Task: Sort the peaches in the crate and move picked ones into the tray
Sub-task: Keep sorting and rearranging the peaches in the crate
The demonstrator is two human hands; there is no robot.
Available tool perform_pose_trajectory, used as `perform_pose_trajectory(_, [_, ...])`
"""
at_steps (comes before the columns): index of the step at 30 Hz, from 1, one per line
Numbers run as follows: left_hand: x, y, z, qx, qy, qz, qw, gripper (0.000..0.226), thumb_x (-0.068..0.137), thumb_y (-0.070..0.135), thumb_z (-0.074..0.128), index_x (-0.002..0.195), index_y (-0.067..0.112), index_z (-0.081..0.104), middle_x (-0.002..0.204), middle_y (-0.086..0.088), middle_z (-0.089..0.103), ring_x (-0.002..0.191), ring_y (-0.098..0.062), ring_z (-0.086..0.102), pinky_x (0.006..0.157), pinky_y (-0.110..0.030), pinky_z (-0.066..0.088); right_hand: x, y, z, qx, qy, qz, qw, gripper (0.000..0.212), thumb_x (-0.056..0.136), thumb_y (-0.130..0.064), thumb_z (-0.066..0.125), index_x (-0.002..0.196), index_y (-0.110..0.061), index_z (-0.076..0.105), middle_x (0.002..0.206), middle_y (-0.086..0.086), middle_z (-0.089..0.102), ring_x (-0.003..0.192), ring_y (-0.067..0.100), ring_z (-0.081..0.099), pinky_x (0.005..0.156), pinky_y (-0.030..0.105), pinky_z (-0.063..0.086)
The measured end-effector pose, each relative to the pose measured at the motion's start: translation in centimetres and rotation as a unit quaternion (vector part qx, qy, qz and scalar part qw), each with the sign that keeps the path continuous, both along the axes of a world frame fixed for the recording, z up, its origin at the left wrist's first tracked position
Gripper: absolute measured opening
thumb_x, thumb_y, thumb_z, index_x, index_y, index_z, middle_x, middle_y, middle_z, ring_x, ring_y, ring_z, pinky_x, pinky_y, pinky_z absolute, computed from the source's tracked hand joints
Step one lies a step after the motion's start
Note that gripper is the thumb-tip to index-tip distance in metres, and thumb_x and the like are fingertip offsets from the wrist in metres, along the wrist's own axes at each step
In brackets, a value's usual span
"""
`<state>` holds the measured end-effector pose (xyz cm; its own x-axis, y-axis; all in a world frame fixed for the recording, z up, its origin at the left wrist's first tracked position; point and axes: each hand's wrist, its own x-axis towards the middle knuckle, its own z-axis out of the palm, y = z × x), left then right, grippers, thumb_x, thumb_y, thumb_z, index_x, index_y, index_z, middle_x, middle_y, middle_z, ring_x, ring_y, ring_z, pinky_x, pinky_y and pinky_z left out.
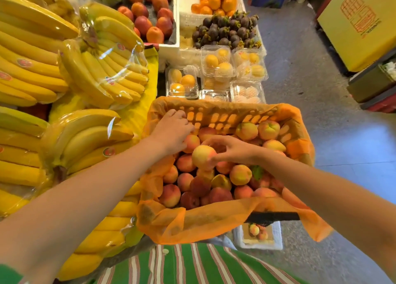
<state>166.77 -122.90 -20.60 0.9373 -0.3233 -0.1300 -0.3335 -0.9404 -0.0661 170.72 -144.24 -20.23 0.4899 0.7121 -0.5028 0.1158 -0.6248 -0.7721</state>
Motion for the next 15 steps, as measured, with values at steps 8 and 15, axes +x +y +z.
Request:
perform_pose_trajectory(8, [2.7, -3.6, -2.9, 0.096, 0.122, 0.000, 0.988, 0.051, 0.085, 0.039, 0.063, 0.128, 0.017, 0.047, 0.130, -0.010, 0.053, 0.123, -0.028, 0.046, 0.098, -0.037, 0.036, 0.9, -4.5, 1.8, 0.032, 0.105, -0.134, 0.985, 0.034, 0.097, -0.020, 0.054, 0.130, -0.015, 0.052, 0.111, 0.006, 0.065, 0.095, 0.025, 0.063, 0.077, 0.023, 0.053])
perform_pose_trajectory(15, [3.8, -3.6, -5.2, 0.053, 0.147, 0.029, 0.987, 0.074, 0.077, 0.030, 0.072, 0.137, 0.010, 0.034, 0.133, -0.016, 0.051, 0.124, -0.033, 0.047, 0.099, -0.039, 0.041, 1.1, -6.0, 0.4, 0.097, 0.217, -0.213, 0.948, 0.054, 0.086, -0.030, 0.053, 0.133, -0.002, 0.046, 0.112, 0.013, 0.049, 0.095, 0.023, 0.052, 0.073, 0.025, 0.052])
